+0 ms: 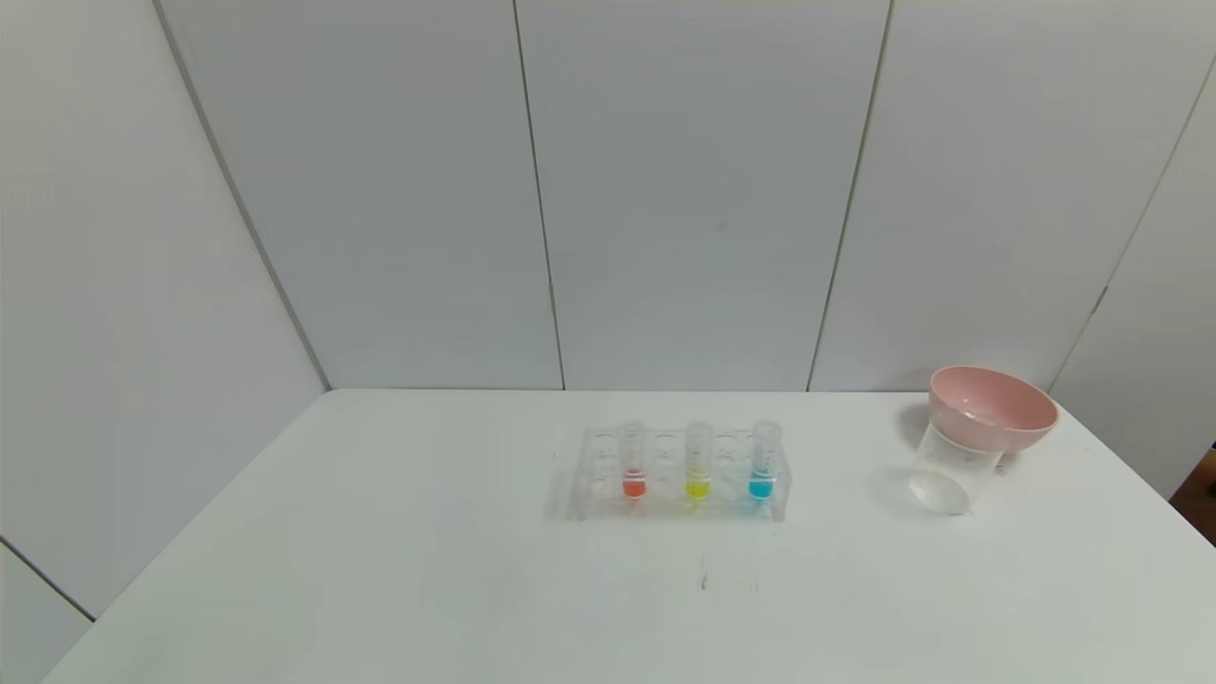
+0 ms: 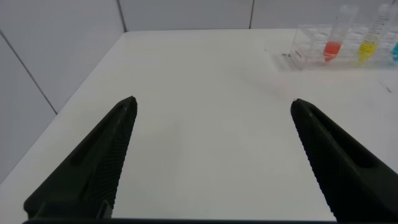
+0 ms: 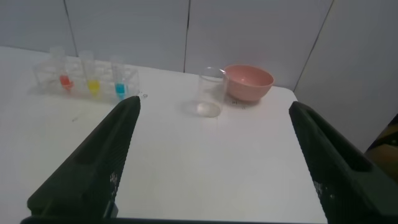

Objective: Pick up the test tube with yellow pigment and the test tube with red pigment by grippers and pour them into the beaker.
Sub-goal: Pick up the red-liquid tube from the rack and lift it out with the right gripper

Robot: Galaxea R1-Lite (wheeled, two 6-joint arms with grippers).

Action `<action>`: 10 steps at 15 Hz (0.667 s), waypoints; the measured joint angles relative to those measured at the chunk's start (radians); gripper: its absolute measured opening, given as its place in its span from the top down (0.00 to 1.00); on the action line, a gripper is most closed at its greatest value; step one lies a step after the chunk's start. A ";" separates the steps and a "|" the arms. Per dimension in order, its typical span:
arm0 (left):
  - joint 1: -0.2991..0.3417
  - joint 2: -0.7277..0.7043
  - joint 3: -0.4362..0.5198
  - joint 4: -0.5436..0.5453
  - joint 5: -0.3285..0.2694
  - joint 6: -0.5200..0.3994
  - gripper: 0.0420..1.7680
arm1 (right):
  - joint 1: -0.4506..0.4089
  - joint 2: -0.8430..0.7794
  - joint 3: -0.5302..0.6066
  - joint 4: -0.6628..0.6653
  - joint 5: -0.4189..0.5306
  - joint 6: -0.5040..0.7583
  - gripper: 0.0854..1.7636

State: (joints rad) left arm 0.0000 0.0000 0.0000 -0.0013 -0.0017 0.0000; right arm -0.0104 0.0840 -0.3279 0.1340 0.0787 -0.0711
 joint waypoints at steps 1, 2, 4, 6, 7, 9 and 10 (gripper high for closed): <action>0.000 0.000 0.000 0.000 0.000 0.000 0.00 | 0.000 0.060 -0.079 0.013 0.006 0.010 0.03; 0.000 0.000 0.000 0.000 0.000 0.000 0.00 | 0.000 0.126 -0.154 0.016 0.009 0.028 0.03; 0.000 0.000 0.000 0.000 0.000 0.000 0.00 | 0.001 0.291 -0.313 0.015 0.011 0.083 0.03; 0.000 0.000 0.000 0.000 0.000 0.000 0.00 | 0.005 0.459 -0.449 -0.002 0.015 0.141 0.03; 0.000 0.000 0.000 0.000 0.000 0.000 0.00 | 0.021 0.544 -0.501 -0.031 0.013 0.168 0.03; 0.000 0.000 0.000 0.000 0.000 0.000 0.00 | 0.090 0.691 -0.563 -0.117 -0.038 0.213 0.03; 0.000 0.000 0.000 0.000 0.000 0.000 0.00 | 0.147 0.759 -0.578 -0.168 -0.088 0.230 0.03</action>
State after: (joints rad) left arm 0.0000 0.0000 0.0000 -0.0013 -0.0017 0.0000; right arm 0.1362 0.8432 -0.9057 -0.0343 -0.0096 0.1585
